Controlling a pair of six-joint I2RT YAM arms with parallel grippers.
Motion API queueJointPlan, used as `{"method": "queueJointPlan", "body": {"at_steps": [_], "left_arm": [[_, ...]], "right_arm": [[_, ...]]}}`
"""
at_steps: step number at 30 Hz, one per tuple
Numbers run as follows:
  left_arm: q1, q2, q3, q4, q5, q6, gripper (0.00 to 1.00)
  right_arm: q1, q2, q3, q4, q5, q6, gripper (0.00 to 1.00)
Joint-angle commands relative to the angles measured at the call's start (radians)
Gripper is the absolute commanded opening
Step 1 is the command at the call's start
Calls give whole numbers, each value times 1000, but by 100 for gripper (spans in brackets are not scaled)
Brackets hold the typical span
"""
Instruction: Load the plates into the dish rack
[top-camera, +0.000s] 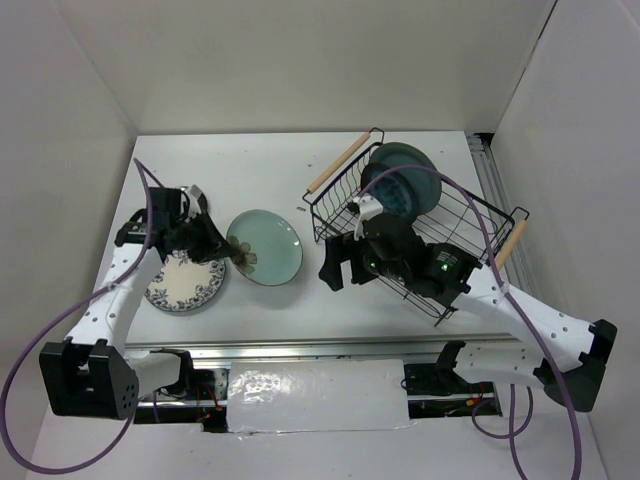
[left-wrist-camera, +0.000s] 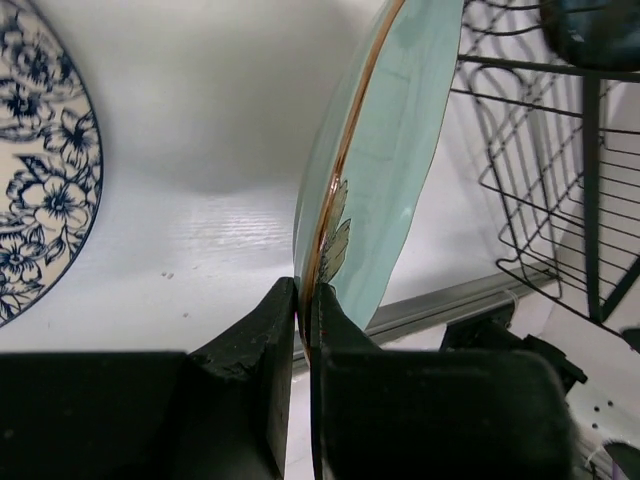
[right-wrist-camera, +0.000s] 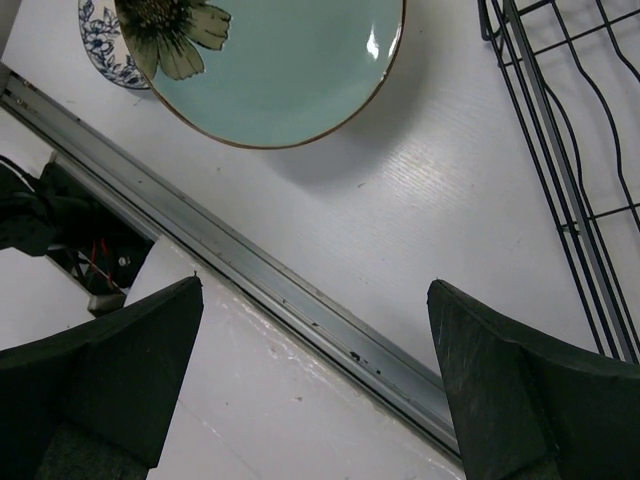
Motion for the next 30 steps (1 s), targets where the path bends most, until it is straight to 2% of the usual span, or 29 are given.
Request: {"method": "queueJointPlan", "body": {"at_steps": [1,5,10,16,20,23,28,30], "left_arm": [[20,-52,129,-13,171,78,0],[37,-70,234,-52,240,130,0],[65,-73,375,-128,325,187,0],[95,-70,462,-164,452,213,0],[100,-68,481,-152,532,221,0],[100,-70,470,-115,594,204,0],[102,-81,416,-44,665,178,0],[102,-82,407,-35,673,173,0]], "right_arm": [[-23,15,62,50,-43,-23,100],[-103,23,59,125,-216,-36,100],[-169,81,111,208,-350,-37,100],[-259,167,223,202,-416,-57,100],[-327,220,274,249,-554,-39,99],[-330,268,312,277,-638,-34,94],[-330,326,338,334,-732,-2,74],[-325,339,343,338,-753,1,72]]}}
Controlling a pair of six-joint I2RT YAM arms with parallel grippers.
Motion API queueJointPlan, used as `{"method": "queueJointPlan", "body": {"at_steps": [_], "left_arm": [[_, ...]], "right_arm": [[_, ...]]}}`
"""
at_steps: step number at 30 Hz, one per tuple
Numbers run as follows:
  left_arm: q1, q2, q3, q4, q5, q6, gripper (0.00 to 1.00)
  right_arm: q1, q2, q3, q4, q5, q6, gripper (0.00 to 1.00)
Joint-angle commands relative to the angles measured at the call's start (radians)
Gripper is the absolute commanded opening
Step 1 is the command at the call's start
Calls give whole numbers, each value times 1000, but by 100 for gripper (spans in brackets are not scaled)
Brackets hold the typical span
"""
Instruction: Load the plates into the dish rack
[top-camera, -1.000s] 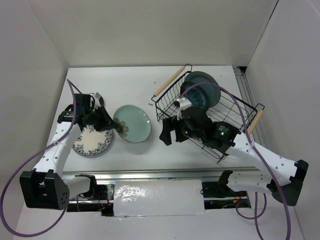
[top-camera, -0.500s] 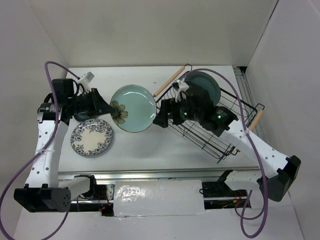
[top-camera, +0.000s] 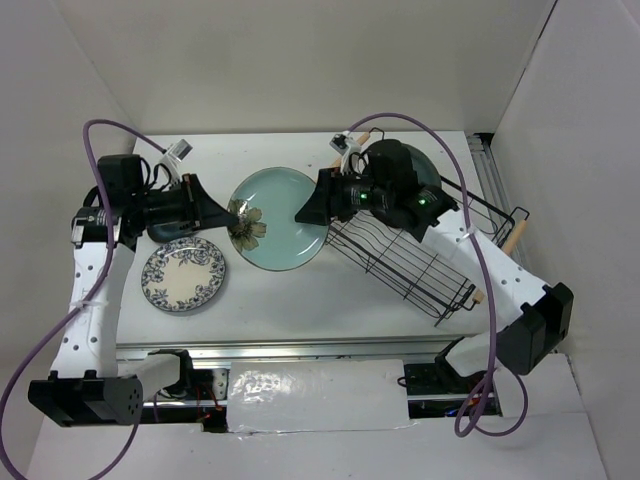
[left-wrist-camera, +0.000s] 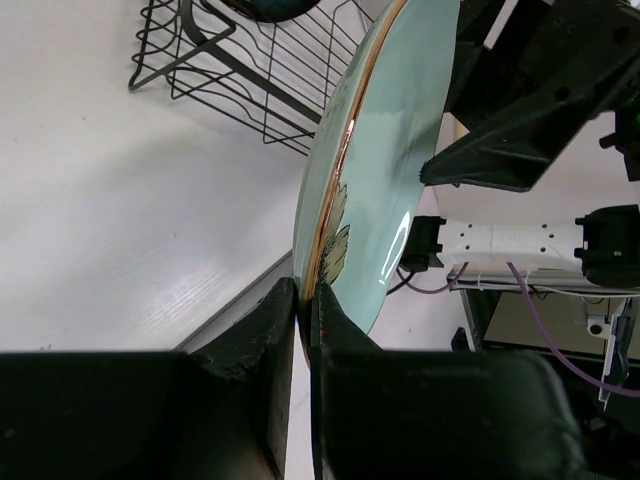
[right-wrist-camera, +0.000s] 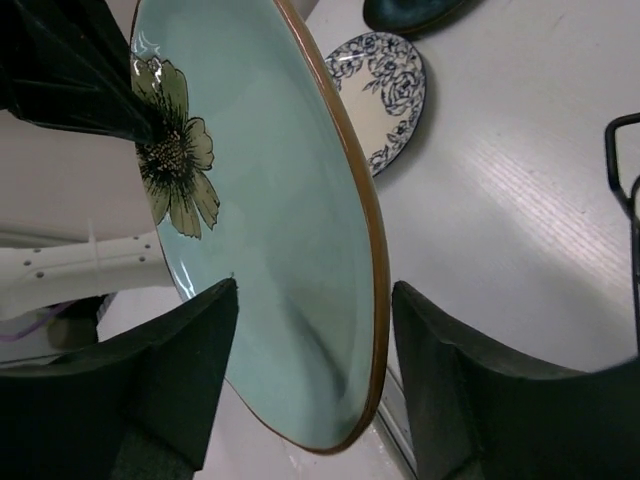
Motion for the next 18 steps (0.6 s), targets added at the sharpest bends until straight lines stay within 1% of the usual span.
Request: {"method": "queueJointPlan", "body": {"at_steps": [1,4,5,8,12,13,14,15,16,18], "left_arm": [[5,-41,3,132,160,-47,0],[5,-47,-14,150,172,-45,0],[7,-49,-20,150,169,-39,0],[7,-47,-23,144,165,-16,0],[10,-44,-14,144,162,-4,0],[10,-43,-6,130,157,1,17],[11,-32,14,120,152,12,30],[13,-27,25,107,149,18,49],[13,-20,49,83,129,24,77],[23,-15,78,58,94,38,94]], "right_arm": [[4,22,59,79,-107,14,68],[5,20,36,119,-154,24,48],[5,10,30,129,-160,31,30],[4,-4,30,121,-147,20,0],[1,-12,88,48,-99,-28,0],[1,-12,125,4,-52,-34,0],[-2,-15,143,-20,-30,-60,0],[-5,-18,187,-68,-3,-77,0],[-10,-20,205,-85,54,-89,0],[-30,-38,258,-135,120,-130,0]]}}
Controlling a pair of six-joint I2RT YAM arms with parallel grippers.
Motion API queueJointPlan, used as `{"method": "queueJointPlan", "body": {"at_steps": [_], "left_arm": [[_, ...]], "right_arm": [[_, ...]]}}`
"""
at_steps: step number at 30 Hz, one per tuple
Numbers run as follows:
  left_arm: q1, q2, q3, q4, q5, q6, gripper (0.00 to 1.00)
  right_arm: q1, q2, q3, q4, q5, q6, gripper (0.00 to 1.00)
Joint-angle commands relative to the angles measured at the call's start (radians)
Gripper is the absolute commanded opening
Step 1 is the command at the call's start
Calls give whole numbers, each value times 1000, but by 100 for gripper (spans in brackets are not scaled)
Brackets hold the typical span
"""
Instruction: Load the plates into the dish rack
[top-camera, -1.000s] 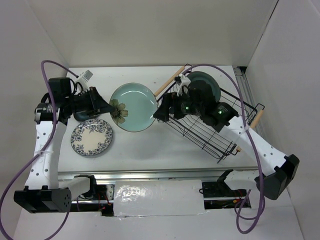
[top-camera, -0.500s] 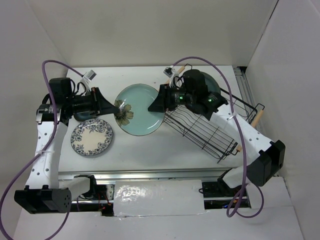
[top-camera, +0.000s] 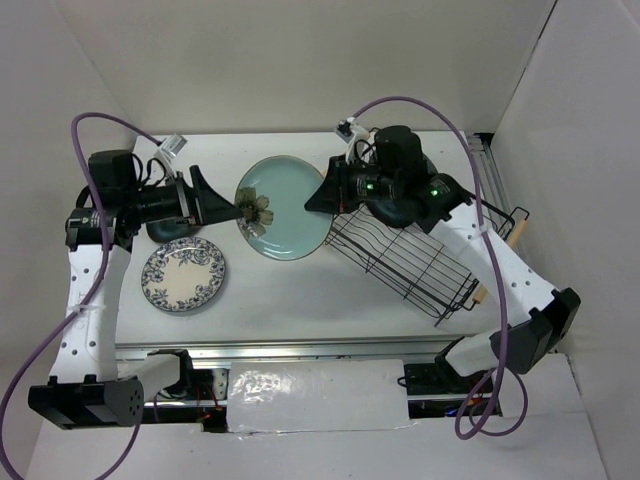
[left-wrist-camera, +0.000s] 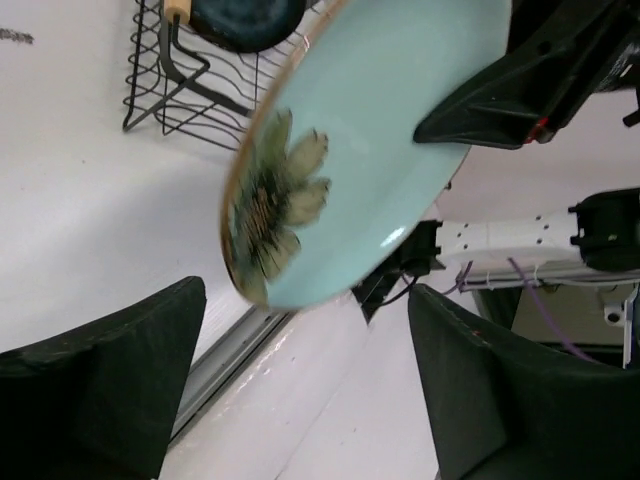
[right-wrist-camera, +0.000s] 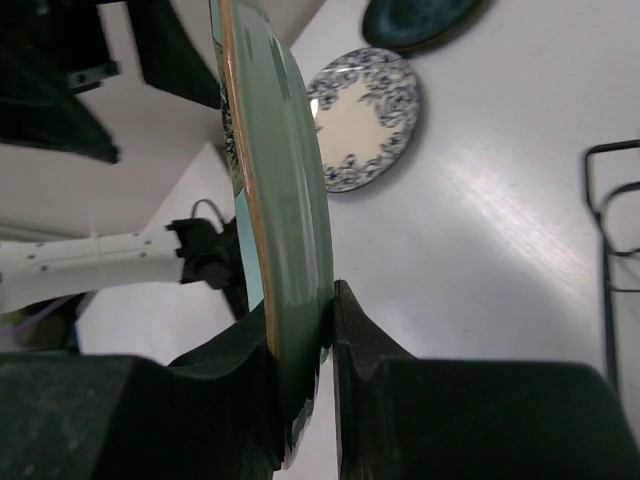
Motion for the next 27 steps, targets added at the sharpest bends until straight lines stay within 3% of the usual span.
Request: {"method": "queueJointPlan", "body": {"at_steps": [1,6,8,10,13,17,20,27], "left_arm": [[19,-1,104,-25,-15,11,96],[84,19,154,-97,-160,7,96],[110,21,141,-106,-186,1,96],[127,18,109,-93,-180,-4,96],[142,16,68,-74,-174,-10,95],[151,28,60,-66,-180,-11,95],[153,33,45,-54,-180,-11,95],[154,41,5,-21,-183,-36,93]], "right_arm": [[-45,-59,145,-44,206,-86,0],[-109,-147,179,-69,522,-266,0],[-125,-200,62,47,664,-430,0],[-137,-280,-32,139,710,-624,0],[-219,-360,-283,352,661,-869,0],[-301,-346,-333,344,497,-972,0],[-358,-340,-405,413,409,-991,0],[-410,-228,-427,419,362,-1014,0]]}}
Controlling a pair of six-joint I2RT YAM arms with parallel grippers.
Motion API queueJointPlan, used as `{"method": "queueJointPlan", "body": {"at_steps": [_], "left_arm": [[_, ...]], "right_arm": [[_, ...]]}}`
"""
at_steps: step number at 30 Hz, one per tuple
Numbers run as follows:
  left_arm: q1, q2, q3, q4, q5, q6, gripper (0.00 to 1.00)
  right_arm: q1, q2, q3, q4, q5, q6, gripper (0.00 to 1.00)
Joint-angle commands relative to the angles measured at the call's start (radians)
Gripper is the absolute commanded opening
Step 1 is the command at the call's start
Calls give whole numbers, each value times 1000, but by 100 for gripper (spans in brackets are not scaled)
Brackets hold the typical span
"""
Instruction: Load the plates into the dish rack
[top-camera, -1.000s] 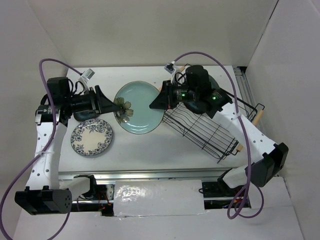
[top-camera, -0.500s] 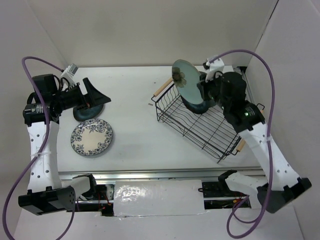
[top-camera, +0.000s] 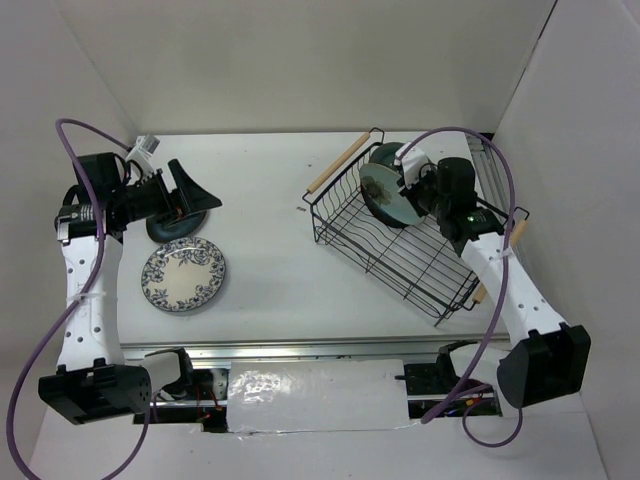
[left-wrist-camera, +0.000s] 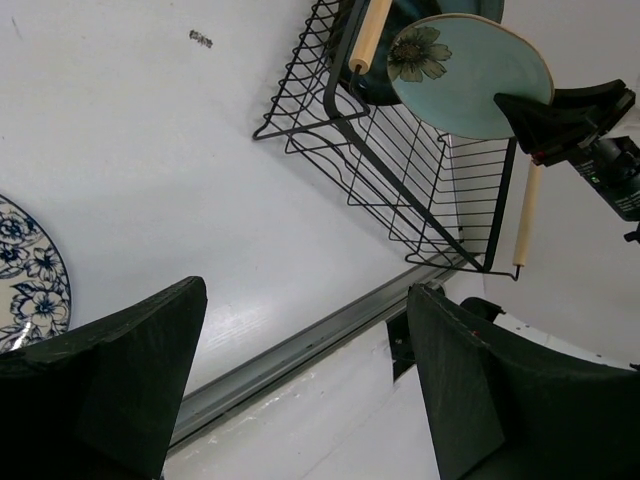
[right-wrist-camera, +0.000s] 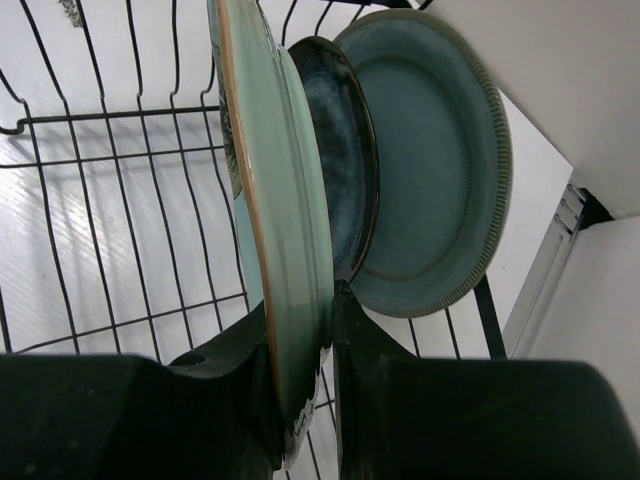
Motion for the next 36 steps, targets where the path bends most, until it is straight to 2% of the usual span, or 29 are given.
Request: {"method": "queueJointPlan", "body": {"at_steps": [1,6,16,23,36], "left_arm": [[6,-7,-27,50,4,-36,93],[6,-7,-79,85,-2,-49,93],[11,18,-89,96,-31,-40,93],[22,19,-103,94,-40,-29,93],[23,22,-110,93,-43,-27,93]], "right_arm": [[-13,11,34,235,-66,-50,0],[-19,72,25,280,-66,-65,0],[-23,167,63,246,-86,-61,0],[-22,193,33,261,-91,-48,0],[-20,265,70,174,-119,-29,0]]}}
